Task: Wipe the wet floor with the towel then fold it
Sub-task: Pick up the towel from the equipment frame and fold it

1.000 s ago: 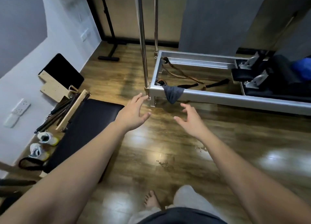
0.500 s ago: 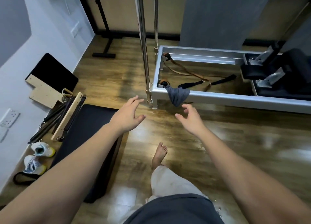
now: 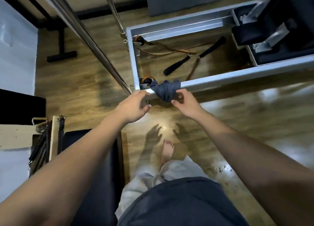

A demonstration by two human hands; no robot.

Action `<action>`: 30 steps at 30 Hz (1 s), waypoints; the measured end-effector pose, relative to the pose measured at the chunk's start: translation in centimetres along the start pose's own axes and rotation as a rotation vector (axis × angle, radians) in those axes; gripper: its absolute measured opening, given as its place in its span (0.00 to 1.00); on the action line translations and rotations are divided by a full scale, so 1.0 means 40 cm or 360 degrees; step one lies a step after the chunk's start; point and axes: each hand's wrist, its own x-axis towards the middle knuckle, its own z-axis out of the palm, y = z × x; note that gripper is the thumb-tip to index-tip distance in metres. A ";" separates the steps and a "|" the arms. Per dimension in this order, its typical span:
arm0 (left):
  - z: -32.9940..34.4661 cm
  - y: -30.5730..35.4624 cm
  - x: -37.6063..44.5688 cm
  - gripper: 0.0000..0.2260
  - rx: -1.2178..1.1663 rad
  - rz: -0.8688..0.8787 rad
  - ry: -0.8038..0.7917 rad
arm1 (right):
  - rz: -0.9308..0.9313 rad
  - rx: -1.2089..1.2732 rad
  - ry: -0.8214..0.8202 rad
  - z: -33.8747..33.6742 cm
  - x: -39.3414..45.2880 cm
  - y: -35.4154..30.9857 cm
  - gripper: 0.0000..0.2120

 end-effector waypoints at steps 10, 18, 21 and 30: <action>0.118 -0.095 0.383 0.15 -0.0047 -0.0104 -0.0341 | 0.0346 0.0242 0.0129 0.031 0.238 0.117 0.25; 0.220 -0.234 0.720 0.16 -0.0040 -0.0285 -0.0508 | 0.0532 0.0403 0.0126 0.142 0.537 0.201 0.23; 0.274 -0.283 0.805 0.15 -0.0098 -0.0347 -0.0533 | 0.0580 0.0413 0.0108 0.187 0.643 0.237 0.22; 0.478 -0.430 0.973 0.21 -0.0080 -0.0960 -0.0534 | 0.0837 0.0365 0.0080 0.329 0.822 0.378 0.26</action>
